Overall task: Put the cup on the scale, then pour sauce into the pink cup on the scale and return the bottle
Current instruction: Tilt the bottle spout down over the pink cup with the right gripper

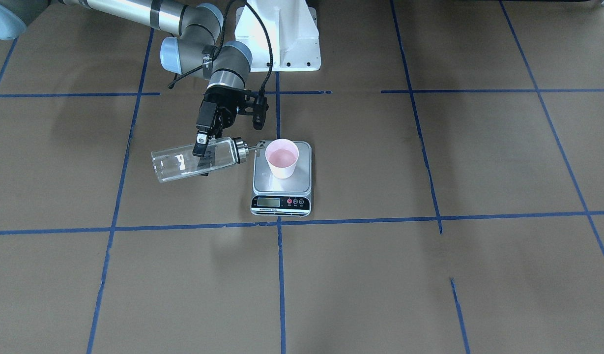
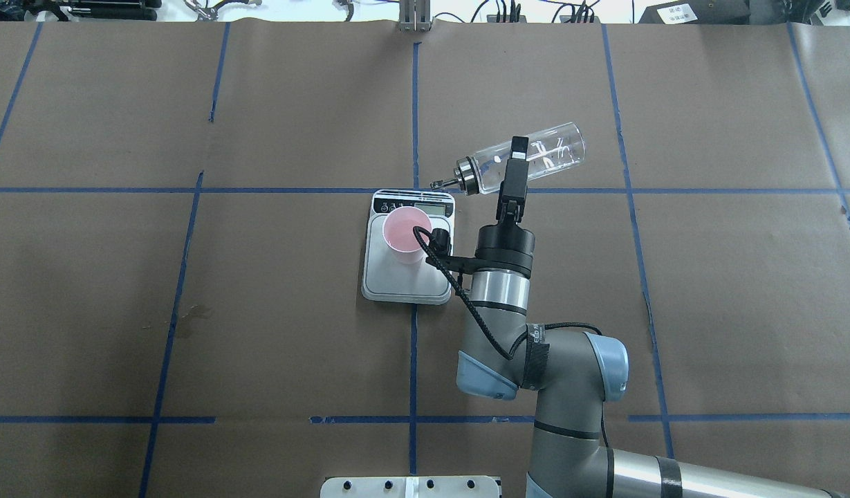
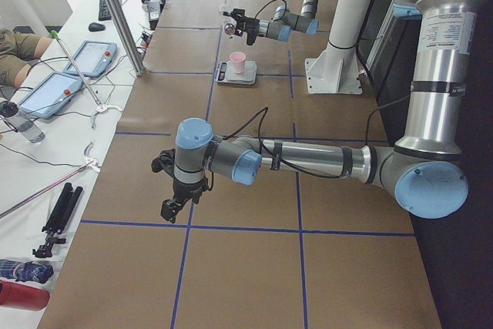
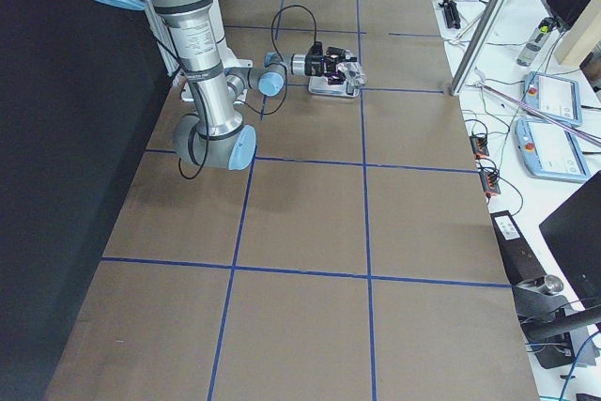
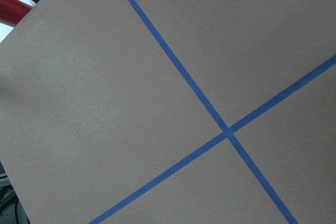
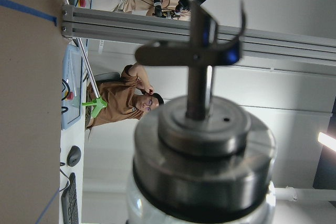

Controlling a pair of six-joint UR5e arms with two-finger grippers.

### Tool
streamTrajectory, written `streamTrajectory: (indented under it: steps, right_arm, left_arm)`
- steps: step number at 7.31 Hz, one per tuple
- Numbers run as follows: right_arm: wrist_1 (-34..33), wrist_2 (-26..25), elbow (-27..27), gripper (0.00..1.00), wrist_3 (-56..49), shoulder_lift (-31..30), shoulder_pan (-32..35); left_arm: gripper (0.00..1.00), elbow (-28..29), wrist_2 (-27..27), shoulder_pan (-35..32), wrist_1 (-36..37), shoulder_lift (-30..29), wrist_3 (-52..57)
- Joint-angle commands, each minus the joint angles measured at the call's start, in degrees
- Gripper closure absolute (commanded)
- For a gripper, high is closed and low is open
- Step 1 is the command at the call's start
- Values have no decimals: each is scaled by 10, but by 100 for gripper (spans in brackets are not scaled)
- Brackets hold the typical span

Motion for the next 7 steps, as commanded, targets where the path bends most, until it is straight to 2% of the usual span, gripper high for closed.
streamTrajectory:
  steps: [1, 7]
  right_arm:
    - [0, -5, 0, 100, -27, 0, -1]
    - [6, -17, 4, 100, -55, 2, -1]
  left_arm:
    - [0, -3, -1, -1, 1, -1, 0]
    - [0, -4, -1, -1, 6, -12, 0]
